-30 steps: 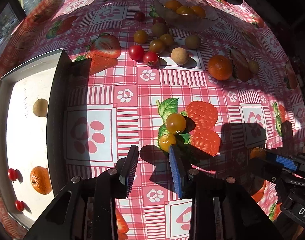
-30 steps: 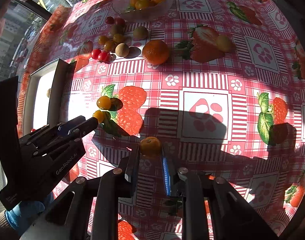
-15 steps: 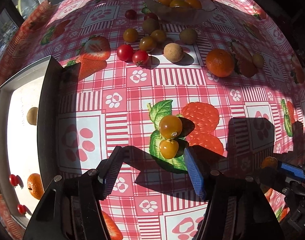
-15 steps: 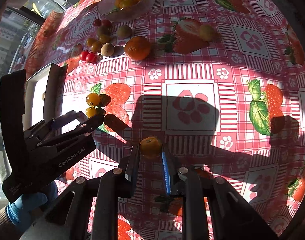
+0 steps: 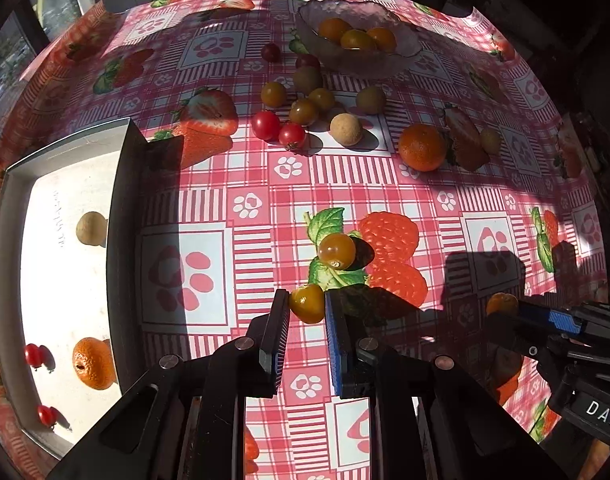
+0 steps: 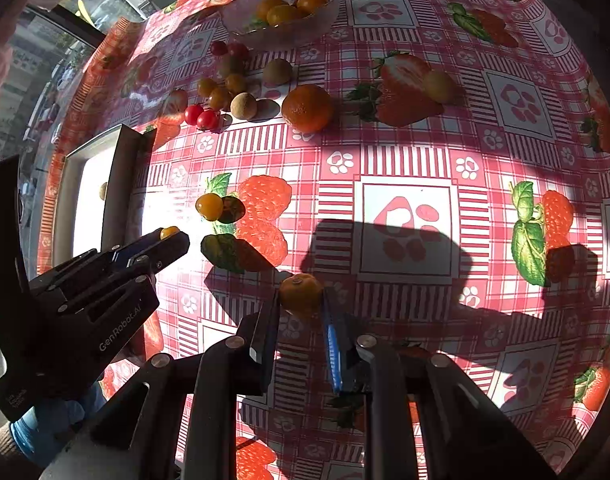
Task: Organize fruits
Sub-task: 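Grasp a yellow cherry tomato with the left tool while the right tool carries its tomato to the tray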
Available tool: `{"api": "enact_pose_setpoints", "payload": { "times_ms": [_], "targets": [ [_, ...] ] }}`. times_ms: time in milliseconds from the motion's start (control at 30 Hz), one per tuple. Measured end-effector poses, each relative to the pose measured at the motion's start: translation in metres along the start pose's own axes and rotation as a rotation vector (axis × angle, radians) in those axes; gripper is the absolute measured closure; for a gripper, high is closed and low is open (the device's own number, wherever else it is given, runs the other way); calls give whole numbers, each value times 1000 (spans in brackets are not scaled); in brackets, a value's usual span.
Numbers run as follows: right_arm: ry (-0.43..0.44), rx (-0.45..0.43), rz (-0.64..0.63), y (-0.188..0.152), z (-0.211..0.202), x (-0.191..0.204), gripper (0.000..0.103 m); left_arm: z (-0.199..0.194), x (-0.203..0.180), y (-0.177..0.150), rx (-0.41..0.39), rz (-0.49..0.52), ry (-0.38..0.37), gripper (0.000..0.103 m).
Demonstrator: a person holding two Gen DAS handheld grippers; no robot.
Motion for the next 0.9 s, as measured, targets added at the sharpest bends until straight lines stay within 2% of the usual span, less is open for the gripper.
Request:
{"api": "enact_pose_setpoints", "payload": {
  "times_ms": [500, 900],
  "targets": [
    [18, 7, -167, 13, 11, 95, 80, -46, 84, -10, -84, -128, 20, 84],
    [49, 31, -309, 22, 39, 199, 80, -58, 179, -27, -101, -213, 100, 84]
  ]
}}
Point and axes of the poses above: each gripper's, at about its wrist camera, not at the fingertips, and z roughly the way its jaws point, x to its left, y to its top, the point moved 8 cm from there along z, roughly the way its jaws point, and after that the axes turned 3 degrees about z, right-handed, at the moved point
